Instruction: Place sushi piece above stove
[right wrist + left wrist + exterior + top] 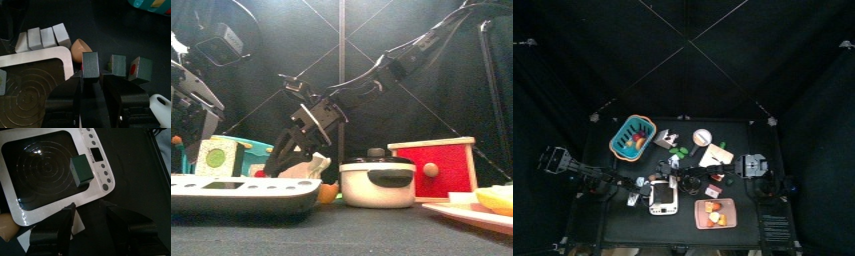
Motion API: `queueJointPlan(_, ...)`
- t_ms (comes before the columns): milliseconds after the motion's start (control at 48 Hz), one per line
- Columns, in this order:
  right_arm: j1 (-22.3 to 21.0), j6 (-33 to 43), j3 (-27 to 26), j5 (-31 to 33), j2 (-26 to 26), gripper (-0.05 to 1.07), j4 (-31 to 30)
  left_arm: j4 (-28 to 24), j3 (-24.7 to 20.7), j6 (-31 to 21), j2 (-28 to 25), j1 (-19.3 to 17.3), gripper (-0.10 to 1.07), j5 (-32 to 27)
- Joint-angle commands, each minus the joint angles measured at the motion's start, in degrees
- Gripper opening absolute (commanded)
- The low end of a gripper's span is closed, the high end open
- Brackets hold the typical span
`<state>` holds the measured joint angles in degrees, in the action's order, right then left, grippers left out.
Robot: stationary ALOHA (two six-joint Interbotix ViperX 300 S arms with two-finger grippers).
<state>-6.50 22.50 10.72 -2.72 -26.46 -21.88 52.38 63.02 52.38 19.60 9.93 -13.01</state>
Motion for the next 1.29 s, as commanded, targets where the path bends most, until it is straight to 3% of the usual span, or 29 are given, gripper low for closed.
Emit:
queueJointPlan(0,-0.53,-0.09,-1.67,0.00,1.05,0.65,0.00,-0.09,-0.79,0.09,0.18,-0.26,0.82,0.26)
queueJointPlan(1042,-2.55,0.09,-3.25,0.70,-1.41,0.66,0.53,-1.32,-0.53,0.09,0.18,-0.97,0.82,0.26)
queueJointPlan(1271,-2.55,0.00,-3.16,0.70,-1.49,0.78,0.79,-1.32,-0.53,0.09,0.18,-0.97,0.82,0.26)
